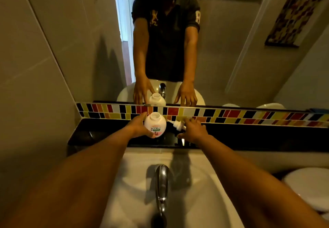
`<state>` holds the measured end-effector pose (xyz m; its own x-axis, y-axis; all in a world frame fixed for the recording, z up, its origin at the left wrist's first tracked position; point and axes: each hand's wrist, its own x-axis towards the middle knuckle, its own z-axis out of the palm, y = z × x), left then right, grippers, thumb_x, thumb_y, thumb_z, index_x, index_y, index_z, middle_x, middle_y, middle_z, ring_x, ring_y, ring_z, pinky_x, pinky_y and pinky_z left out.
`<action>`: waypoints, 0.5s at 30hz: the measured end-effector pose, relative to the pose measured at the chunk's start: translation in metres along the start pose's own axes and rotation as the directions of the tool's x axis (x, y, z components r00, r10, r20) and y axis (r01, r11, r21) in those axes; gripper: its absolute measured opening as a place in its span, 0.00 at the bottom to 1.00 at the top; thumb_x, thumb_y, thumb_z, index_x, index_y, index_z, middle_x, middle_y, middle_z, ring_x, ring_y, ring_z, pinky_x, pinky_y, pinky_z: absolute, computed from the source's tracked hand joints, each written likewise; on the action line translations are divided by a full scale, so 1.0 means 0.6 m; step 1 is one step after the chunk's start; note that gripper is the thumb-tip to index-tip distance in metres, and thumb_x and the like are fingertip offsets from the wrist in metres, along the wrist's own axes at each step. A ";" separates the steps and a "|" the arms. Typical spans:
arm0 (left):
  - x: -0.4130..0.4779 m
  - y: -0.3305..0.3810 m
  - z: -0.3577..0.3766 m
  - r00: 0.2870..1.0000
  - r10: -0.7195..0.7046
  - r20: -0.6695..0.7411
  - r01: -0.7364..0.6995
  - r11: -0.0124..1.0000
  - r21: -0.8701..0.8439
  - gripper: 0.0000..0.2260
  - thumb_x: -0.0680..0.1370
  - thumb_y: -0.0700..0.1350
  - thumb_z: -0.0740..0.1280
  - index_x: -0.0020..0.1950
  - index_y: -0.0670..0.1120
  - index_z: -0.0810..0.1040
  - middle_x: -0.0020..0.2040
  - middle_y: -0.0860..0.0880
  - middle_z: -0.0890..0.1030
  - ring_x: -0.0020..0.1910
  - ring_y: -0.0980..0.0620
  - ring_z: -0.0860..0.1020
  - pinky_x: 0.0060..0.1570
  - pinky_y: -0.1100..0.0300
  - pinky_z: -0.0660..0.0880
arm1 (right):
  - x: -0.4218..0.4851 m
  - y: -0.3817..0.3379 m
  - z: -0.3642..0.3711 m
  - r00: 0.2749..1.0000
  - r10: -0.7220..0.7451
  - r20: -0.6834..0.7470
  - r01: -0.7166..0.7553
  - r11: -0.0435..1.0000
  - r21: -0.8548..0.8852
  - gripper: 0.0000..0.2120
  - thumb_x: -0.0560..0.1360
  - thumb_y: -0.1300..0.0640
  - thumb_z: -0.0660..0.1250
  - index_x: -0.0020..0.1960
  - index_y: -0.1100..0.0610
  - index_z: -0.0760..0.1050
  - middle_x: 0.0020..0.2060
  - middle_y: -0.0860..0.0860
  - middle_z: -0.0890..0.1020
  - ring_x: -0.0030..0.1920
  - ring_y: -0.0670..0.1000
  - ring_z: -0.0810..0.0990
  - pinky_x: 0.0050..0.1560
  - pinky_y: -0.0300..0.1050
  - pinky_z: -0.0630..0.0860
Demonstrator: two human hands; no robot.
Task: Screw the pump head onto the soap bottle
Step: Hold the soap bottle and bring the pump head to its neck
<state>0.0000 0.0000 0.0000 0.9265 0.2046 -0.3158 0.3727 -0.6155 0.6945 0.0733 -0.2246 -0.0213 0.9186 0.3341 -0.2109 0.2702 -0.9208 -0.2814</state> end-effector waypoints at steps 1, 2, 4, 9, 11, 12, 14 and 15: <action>0.006 -0.002 0.002 1.000 0.017 -0.001 -0.017 0.999 -0.051 0.47 0.64 0.40 0.81 0.77 0.48 0.60 0.73 0.44 0.69 0.72 0.41 0.68 0.68 0.43 0.70 | 0.004 0.000 0.003 1.000 -0.009 -0.019 0.009 1.000 0.002 0.38 0.69 0.44 0.75 0.75 0.44 0.61 0.73 0.56 0.69 0.73 0.63 0.65 0.69 0.65 0.64; 0.013 -0.004 0.005 1.000 0.029 -0.009 -0.030 0.993 -0.112 0.45 0.64 0.39 0.81 0.76 0.49 0.63 0.72 0.44 0.71 0.70 0.41 0.70 0.67 0.43 0.71 | 0.009 -0.002 0.005 0.999 -0.010 -0.051 0.011 1.000 0.010 0.37 0.69 0.44 0.74 0.74 0.44 0.62 0.73 0.56 0.69 0.72 0.62 0.65 0.69 0.65 0.64; 0.023 -0.009 0.013 1.000 0.017 -0.015 -0.019 0.982 -0.190 0.42 0.64 0.38 0.80 0.73 0.49 0.65 0.69 0.45 0.73 0.68 0.42 0.72 0.66 0.42 0.73 | 0.020 0.000 0.018 0.995 -0.002 -0.099 0.006 0.999 0.042 0.35 0.70 0.45 0.74 0.72 0.45 0.64 0.71 0.55 0.71 0.71 0.61 0.68 0.68 0.64 0.65; 0.046 -0.020 0.031 0.998 0.059 -0.024 -0.063 0.964 -0.257 0.38 0.65 0.38 0.80 0.71 0.48 0.66 0.64 0.48 0.74 0.64 0.47 0.73 0.67 0.45 0.72 | 0.035 0.006 0.040 0.985 0.033 -0.168 -0.006 0.987 0.159 0.29 0.69 0.46 0.76 0.67 0.46 0.69 0.62 0.54 0.78 0.64 0.58 0.74 0.66 0.58 0.69; 0.050 -0.021 0.038 0.997 0.071 -0.031 -0.077 0.964 -0.253 0.36 0.66 0.37 0.79 0.70 0.47 0.67 0.61 0.50 0.74 0.61 0.51 0.72 0.65 0.47 0.71 | 0.033 0.009 0.042 0.979 0.044 -0.199 -0.010 0.985 0.172 0.28 0.70 0.46 0.75 0.66 0.47 0.69 0.61 0.55 0.79 0.63 0.59 0.75 0.66 0.56 0.69; 0.051 -0.021 0.040 0.997 0.069 -0.036 -0.075 0.964 -0.254 0.36 0.66 0.37 0.79 0.70 0.47 0.67 0.60 0.50 0.74 0.60 0.51 0.71 0.65 0.47 0.71 | 0.032 0.010 0.043 0.977 0.044 -0.209 -0.006 0.984 0.179 0.26 0.71 0.47 0.75 0.66 0.48 0.70 0.61 0.55 0.79 0.63 0.59 0.75 0.66 0.56 0.69; 0.053 -0.023 0.041 0.998 0.049 -0.038 -0.057 0.963 -0.262 0.36 0.66 0.38 0.79 0.70 0.48 0.67 0.61 0.50 0.74 0.59 0.51 0.72 0.64 0.48 0.72 | 0.031 0.009 0.041 0.977 0.057 -0.207 -0.012 0.977 0.213 0.24 0.72 0.48 0.74 0.65 0.50 0.71 0.60 0.55 0.79 0.63 0.59 0.75 0.66 0.56 0.69; 0.053 -0.024 0.038 0.998 0.042 -0.036 -0.050 0.962 -0.268 0.36 0.66 0.39 0.80 0.69 0.48 0.67 0.60 0.50 0.74 0.59 0.50 0.73 0.63 0.48 0.73 | 0.031 0.008 0.038 0.979 0.078 -0.190 -0.026 0.966 0.259 0.23 0.72 0.48 0.74 0.64 0.49 0.72 0.59 0.55 0.79 0.62 0.58 0.76 0.67 0.57 0.70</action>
<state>0.0230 -0.0016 -0.0349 0.9426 0.2063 -0.2628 0.3262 -0.3983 0.8573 0.0851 -0.2182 -0.0481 0.9748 0.2174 -0.0509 0.1620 -0.8456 -0.5087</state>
